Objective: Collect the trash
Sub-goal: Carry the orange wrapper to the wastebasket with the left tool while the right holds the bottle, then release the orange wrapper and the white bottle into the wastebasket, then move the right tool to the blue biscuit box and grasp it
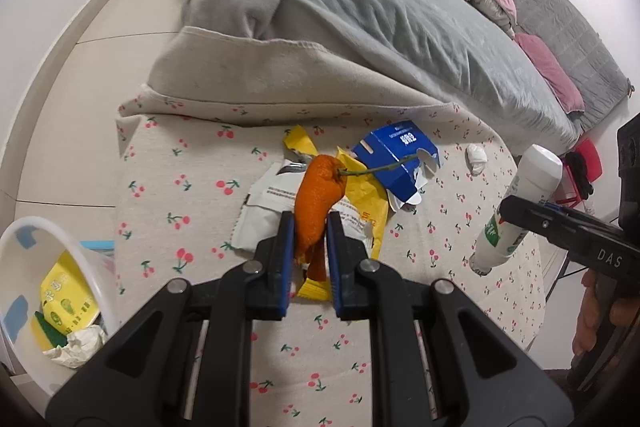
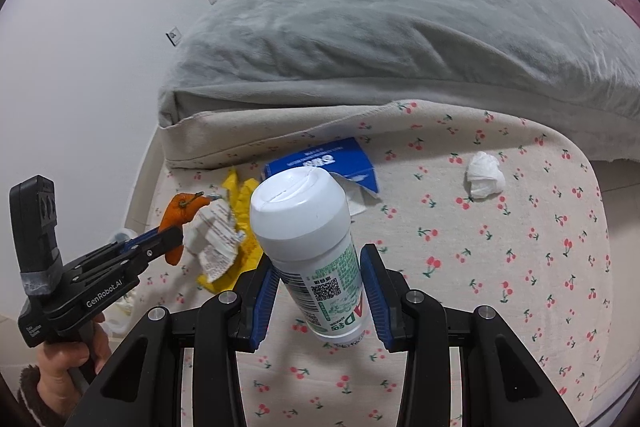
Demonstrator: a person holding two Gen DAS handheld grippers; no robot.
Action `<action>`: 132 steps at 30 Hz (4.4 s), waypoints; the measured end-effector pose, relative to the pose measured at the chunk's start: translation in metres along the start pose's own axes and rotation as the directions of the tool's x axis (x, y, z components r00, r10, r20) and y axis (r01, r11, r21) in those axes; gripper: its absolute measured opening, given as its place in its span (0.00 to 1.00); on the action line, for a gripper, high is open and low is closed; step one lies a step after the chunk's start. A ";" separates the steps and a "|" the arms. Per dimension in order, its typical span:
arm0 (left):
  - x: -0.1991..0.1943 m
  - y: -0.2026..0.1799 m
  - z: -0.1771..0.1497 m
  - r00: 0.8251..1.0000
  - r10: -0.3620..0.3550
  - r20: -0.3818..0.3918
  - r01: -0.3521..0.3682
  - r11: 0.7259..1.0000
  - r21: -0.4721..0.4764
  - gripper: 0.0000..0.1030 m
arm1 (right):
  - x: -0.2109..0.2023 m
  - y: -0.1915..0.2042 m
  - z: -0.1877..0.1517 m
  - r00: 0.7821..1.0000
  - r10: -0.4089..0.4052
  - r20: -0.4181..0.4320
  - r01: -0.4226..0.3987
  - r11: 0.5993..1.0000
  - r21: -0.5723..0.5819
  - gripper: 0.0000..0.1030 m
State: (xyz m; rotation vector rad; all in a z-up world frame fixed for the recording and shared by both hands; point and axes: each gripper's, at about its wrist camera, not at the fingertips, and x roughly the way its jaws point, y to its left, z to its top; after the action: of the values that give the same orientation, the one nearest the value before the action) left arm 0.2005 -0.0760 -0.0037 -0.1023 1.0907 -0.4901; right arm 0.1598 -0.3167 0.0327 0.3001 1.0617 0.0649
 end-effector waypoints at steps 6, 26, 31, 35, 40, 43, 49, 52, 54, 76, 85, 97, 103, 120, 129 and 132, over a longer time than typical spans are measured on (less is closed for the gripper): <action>-0.015 0.010 -0.003 0.999 0.023 0.029 -0.023 1.000 -0.007 0.16 | 0.001 0.026 0.001 1.000 0.027 0.004 -0.027 0.999 -0.028 0.40; -0.062 0.084 -0.029 0.992 0.107 0.069 -0.100 0.990 -0.099 0.17 | 0.029 0.115 -0.007 0.995 0.097 -0.032 -0.100 0.984 -0.145 0.40; -0.070 0.107 -0.039 0.989 0.131 0.069 -0.122 0.985 -0.123 0.17 | 0.038 0.139 -0.012 0.992 0.116 -0.049 -0.123 0.978 -0.171 0.40; -0.075 0.128 -0.050 0.986 0.154 0.064 -0.143 0.978 -0.151 0.17 | 0.046 0.158 -0.019 0.990 0.126 -0.068 -0.137 0.971 -0.197 0.40; -0.081 0.153 -0.065 0.982 0.180 0.053 -0.168 0.969 -0.180 0.17 | 0.058 0.181 -0.029 0.985 0.146 -0.093 -0.164 0.961 -0.223 0.40; -0.085 0.168 -0.074 0.980 0.193 0.045 -0.180 0.962 -0.204 0.17 | 0.066 0.195 -0.035 0.981 0.154 -0.114 -0.178 0.953 -0.244 0.40; -0.093 0.191 -0.086 0.977 0.210 0.032 -0.196 0.951 -0.241 0.17 | 0.082 0.223 -0.045 0.976 0.160 -0.145 -0.195 0.940 -0.280 0.40; -0.094 0.200 -0.091 0.977 0.213 0.026 -0.200 0.947 -0.249 0.17 | 0.086 0.233 -0.048 0.974 0.172 -0.151 -0.209 0.934 -0.289 0.40; -0.096 0.205 -0.093 0.976 0.215 0.025 -0.201 0.944 -0.260 0.17 | 0.088 0.241 -0.050 0.971 0.183 -0.155 -0.222 0.929 -0.295 0.40; -0.130 0.238 -0.103 0.964 0.265 0.016 -0.237 0.884 -0.403 0.81 | 0.126 0.286 -0.051 0.950 0.260 -0.171 -0.300 0.911 -0.282 0.41; -0.130 0.233 -0.099 0.966 0.255 0.033 -0.222 0.892 -0.393 0.88 | 0.109 0.271 -0.041 0.948 0.288 -0.135 -0.311 0.927 -0.210 0.64; -0.124 0.220 -0.092 0.973 0.230 0.028 -0.202 0.901 -0.384 0.90 | 0.075 0.233 -0.037 0.971 0.226 -0.079 -0.238 0.944 -0.229 0.66; -0.121 0.204 -0.084 0.975 0.218 0.034 -0.192 0.912 -0.363 0.91 | 0.060 0.205 -0.033 0.982 0.184 -0.049 -0.190 0.955 -0.226 0.68; -0.092 0.134 -0.058 0.983 0.184 0.021 -0.174 0.955 -0.240 0.97 | 0.026 0.101 -0.009 0.996 0.089 0.009 -0.088 0.992 -0.092 0.69; -0.074 0.106 -0.051 0.982 0.187 -0.004 -0.184 0.966 -0.183 0.97 | 0.030 0.049 0.006 1.000 0.013 0.005 -0.013 1.000 -0.013 0.69; -0.069 0.101 -0.048 0.981 0.192 -0.014 -0.191 0.966 -0.172 0.97 | 0.038 0.035 0.011 1.000 -0.008 -0.007 0.008 1.000 0.013 0.69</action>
State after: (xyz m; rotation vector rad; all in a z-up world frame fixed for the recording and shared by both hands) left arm 0.1665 0.0508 -0.0011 -0.1478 1.1270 -0.2209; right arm 0.1908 -0.2776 0.0148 0.3076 1.0706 0.0514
